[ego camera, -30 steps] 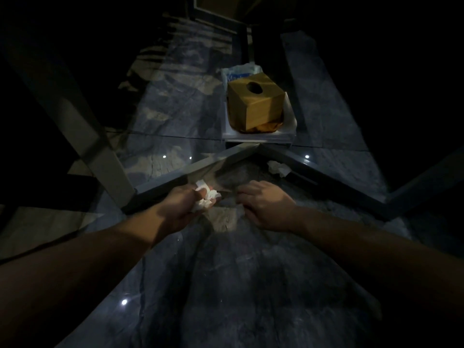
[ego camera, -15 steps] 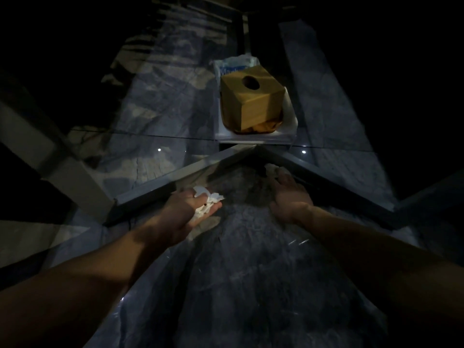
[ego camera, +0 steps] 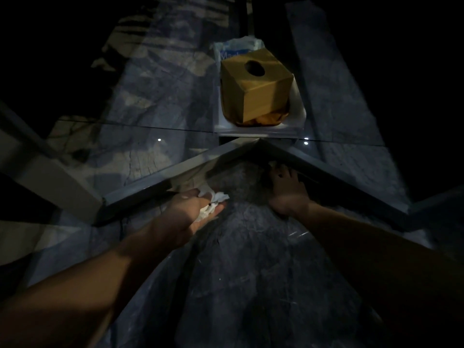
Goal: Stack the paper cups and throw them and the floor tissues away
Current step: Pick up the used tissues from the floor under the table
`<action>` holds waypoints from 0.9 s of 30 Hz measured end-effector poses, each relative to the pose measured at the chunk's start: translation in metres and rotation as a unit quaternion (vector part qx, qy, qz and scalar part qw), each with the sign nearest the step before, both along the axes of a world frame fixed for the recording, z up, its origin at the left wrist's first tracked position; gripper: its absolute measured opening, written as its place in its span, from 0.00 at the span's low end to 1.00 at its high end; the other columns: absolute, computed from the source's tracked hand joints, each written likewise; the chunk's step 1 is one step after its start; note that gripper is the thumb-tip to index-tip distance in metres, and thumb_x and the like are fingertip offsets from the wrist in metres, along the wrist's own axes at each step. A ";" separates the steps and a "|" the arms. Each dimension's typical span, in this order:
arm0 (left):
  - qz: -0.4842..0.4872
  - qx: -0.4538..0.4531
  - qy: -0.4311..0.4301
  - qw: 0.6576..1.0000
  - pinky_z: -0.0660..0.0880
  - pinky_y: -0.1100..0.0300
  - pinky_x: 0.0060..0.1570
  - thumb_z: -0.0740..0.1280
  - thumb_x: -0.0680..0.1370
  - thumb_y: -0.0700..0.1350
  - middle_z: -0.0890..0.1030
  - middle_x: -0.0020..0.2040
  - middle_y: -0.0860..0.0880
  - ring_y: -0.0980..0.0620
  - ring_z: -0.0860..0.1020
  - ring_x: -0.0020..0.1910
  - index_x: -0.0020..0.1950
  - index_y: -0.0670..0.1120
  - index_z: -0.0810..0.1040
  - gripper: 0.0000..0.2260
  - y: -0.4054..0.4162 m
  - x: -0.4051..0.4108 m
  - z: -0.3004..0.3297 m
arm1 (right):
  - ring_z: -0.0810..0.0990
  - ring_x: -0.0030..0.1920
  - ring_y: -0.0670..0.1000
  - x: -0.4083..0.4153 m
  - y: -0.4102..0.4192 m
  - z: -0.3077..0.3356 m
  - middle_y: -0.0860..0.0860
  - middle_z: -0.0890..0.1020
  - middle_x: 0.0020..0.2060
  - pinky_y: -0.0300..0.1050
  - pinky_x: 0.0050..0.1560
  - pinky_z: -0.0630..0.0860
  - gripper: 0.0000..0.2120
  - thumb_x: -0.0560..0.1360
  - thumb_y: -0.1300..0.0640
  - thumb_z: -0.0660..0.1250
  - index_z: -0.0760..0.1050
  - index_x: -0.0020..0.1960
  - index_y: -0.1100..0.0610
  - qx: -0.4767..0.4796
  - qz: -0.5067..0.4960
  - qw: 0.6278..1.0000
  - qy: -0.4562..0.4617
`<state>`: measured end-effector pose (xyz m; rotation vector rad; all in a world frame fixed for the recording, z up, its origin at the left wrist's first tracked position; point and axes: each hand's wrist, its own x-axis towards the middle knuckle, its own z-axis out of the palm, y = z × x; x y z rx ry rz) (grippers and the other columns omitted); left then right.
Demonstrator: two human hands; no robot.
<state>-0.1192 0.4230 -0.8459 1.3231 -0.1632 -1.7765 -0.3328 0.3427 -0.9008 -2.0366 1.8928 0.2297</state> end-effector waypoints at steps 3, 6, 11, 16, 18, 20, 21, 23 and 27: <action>0.006 0.011 -0.003 1.000 0.81 0.54 0.47 0.56 0.82 0.34 0.80 0.48 0.40 0.47 0.79 0.46 0.47 0.38 0.77 0.11 0.000 0.000 0.003 | 0.59 0.72 0.63 0.004 0.001 0.001 0.58 0.58 0.75 0.61 0.68 0.65 0.30 0.75 0.51 0.66 0.62 0.74 0.54 -0.008 -0.002 1.000 0.014; 0.012 0.010 0.001 1.000 0.81 0.61 0.39 0.56 0.82 0.34 0.80 0.47 0.39 0.46 0.80 0.45 0.46 0.37 0.77 0.11 0.002 -0.001 0.007 | 0.59 0.72 0.64 0.007 0.001 0.004 0.60 0.59 0.74 0.60 0.69 0.65 0.27 0.75 0.53 0.65 0.65 0.72 0.58 0.000 0.001 1.000 0.006; 0.010 -0.006 0.013 1.000 0.82 0.58 0.40 0.56 0.82 0.34 0.80 0.46 0.39 0.45 0.79 0.45 0.46 0.36 0.76 0.11 0.003 -0.001 0.015 | 0.58 0.74 0.63 0.008 0.007 0.017 0.61 0.59 0.74 0.58 0.73 0.64 0.27 0.76 0.54 0.66 0.66 0.72 0.61 0.008 -0.023 0.998 -0.053; -0.023 -0.032 -0.015 0.999 0.82 0.58 0.43 0.60 0.79 0.33 0.81 0.52 0.38 0.45 0.81 0.48 0.51 0.37 0.77 0.06 0.006 0.003 0.025 | 0.65 0.69 0.62 0.008 0.012 0.043 0.61 0.65 0.69 0.53 0.72 0.65 0.25 0.77 0.56 0.64 0.66 0.72 0.62 -0.008 -0.009 0.995 -0.095; -0.039 -0.055 -0.019 0.998 0.83 0.58 0.43 0.60 0.79 0.34 0.81 0.55 0.38 0.45 0.81 0.51 0.49 0.37 0.76 0.05 0.008 0.005 0.028 | 0.68 0.68 0.60 0.008 0.013 0.053 0.58 0.68 0.67 0.52 0.71 0.66 0.23 0.78 0.55 0.65 0.68 0.71 0.60 -0.020 -0.010 0.993 -0.120; -0.034 -0.068 -0.008 0.997 0.83 0.59 0.41 0.60 0.80 0.33 0.81 0.54 0.38 0.45 0.81 0.52 0.48 0.38 0.75 0.05 0.010 0.006 0.034 | 0.72 0.65 0.58 0.009 0.015 0.064 0.56 0.71 0.65 0.51 0.69 0.69 0.20 0.77 0.54 0.66 0.72 0.68 0.57 -0.040 -0.007 0.990 -0.134; -0.031 -0.067 -0.006 0.997 0.83 0.59 0.39 0.60 0.80 0.33 0.81 0.54 0.38 0.44 0.81 0.51 0.48 0.38 0.75 0.05 0.011 0.006 0.038 | 0.72 0.64 0.57 0.010 0.017 0.070 0.55 0.71 0.64 0.50 0.67 0.70 0.18 0.77 0.55 0.66 0.74 0.67 0.56 -0.048 -0.004 0.990 -0.133; -0.033 -0.072 -0.007 0.997 0.83 0.60 0.36 0.60 0.79 0.33 0.80 0.57 0.38 0.44 0.80 0.54 0.48 0.38 0.75 0.05 0.013 0.006 0.043 | 0.73 0.63 0.56 0.012 0.020 0.081 0.54 0.73 0.63 0.48 0.65 0.70 0.16 0.76 0.59 0.67 0.77 0.63 0.55 -0.066 -0.003 0.989 -0.131; -0.048 -0.088 -0.002 0.995 0.82 0.57 0.47 0.63 0.78 0.34 0.79 0.61 0.36 0.43 0.81 0.56 0.48 0.38 0.77 0.05 0.019 0.010 0.052 | 0.75 0.61 0.55 0.015 0.025 0.099 0.54 0.74 0.61 0.48 0.65 0.71 0.12 0.76 0.61 0.66 0.79 0.59 0.54 -0.088 -0.002 0.985 -0.146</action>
